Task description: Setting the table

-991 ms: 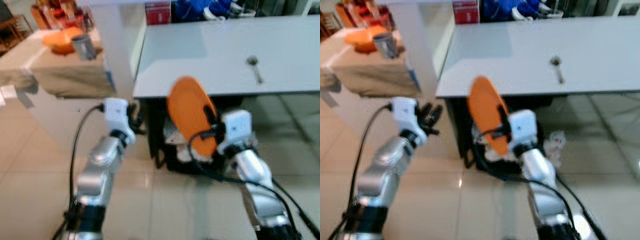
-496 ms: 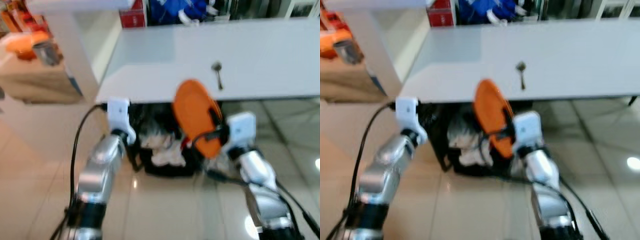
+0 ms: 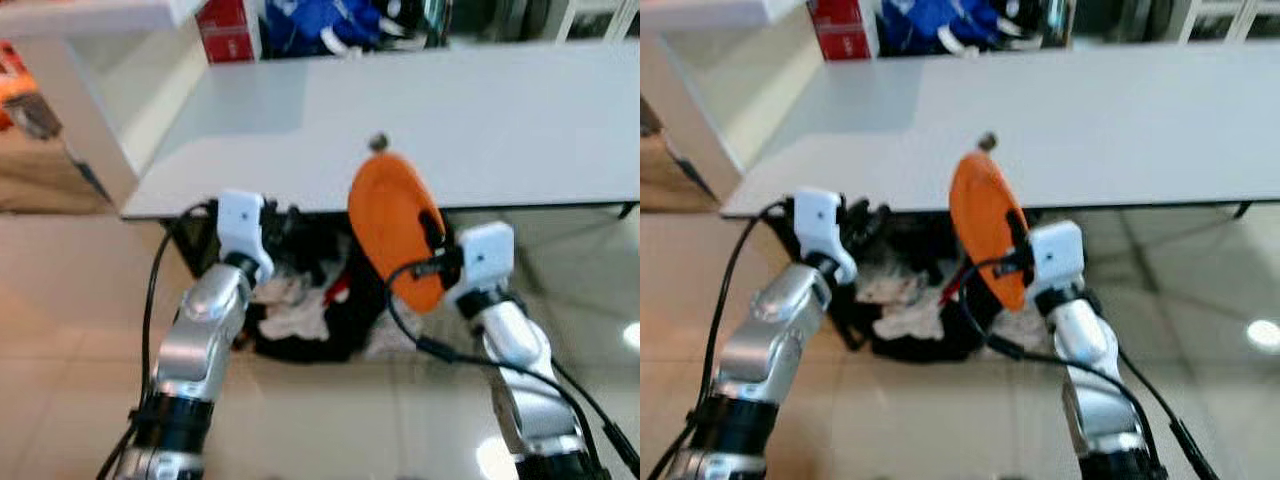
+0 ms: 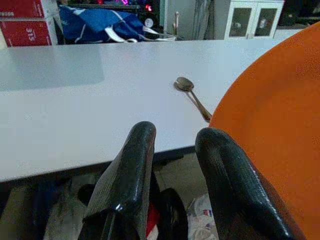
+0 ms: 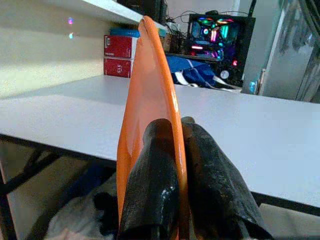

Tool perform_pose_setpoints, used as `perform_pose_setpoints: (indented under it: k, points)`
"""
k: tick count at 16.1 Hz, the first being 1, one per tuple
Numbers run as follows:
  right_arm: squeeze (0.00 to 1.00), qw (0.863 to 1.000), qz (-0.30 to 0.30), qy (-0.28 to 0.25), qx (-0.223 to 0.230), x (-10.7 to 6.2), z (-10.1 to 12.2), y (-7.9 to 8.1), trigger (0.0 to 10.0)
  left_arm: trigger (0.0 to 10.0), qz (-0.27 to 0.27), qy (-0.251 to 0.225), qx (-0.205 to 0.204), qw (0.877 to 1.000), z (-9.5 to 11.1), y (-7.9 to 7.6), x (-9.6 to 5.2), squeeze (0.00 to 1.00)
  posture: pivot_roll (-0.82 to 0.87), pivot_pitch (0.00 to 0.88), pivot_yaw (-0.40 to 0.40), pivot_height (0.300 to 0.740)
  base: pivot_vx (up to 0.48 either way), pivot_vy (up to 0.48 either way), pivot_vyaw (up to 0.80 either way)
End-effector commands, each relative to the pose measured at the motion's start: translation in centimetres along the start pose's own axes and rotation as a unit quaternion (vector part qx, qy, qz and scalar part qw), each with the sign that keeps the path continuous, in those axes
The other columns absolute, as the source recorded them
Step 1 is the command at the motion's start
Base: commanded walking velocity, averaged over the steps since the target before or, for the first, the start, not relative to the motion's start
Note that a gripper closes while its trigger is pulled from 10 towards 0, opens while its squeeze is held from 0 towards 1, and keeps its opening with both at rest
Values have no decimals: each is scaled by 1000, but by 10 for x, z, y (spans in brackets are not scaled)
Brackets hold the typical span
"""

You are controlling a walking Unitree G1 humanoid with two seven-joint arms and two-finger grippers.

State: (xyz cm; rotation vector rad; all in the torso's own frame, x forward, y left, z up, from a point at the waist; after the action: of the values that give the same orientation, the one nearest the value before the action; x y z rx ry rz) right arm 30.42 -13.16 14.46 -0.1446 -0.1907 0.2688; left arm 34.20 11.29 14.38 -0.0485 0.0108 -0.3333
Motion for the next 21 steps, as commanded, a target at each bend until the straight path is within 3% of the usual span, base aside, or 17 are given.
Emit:
perform_pose_setpoints:
  k: [1,3,7,17,21]
  points:
    - [0,999,22,-35,4,4,16,12,0,10000,15,3,7,1000,-1,10,-3,0,-172,0,119,735,0,-461,0]
    - [0,999,24,-35,2,5,16,12,0,10000,20,1,5,1000,0,14,-2,0,-172,0,120,735,0,-461,0]
    - [0,999,31,-36,2,5,18,13,0,10000,23,6,8,1000,0,17,-1,0,-174,0,122,735,0,0,0]
    - [0,998,47,-41,0,9,22,17,0,10000,-15,-14,23,1000,9,5,2,0,-175,0,124,735,467,0,0]
    - [0,998,42,-48,-7,12,26,16,0,10000,-15,-17,18,1000,9,6,2,0,-173,0,122,735,480,0,-400]
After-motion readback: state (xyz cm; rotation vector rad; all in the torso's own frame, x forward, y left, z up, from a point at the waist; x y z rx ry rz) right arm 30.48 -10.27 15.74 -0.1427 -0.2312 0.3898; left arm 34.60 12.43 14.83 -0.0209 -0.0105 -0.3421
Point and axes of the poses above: a point about 5 cm out from each wrist's last joint towards the gripper, its own x axis pointing out of the wrist towards the gripper, its own z axis along the axis of the wrist's last joint, y = z × x, the point moved 3 cm from there along x, pointing out of the wrist towards the gripper
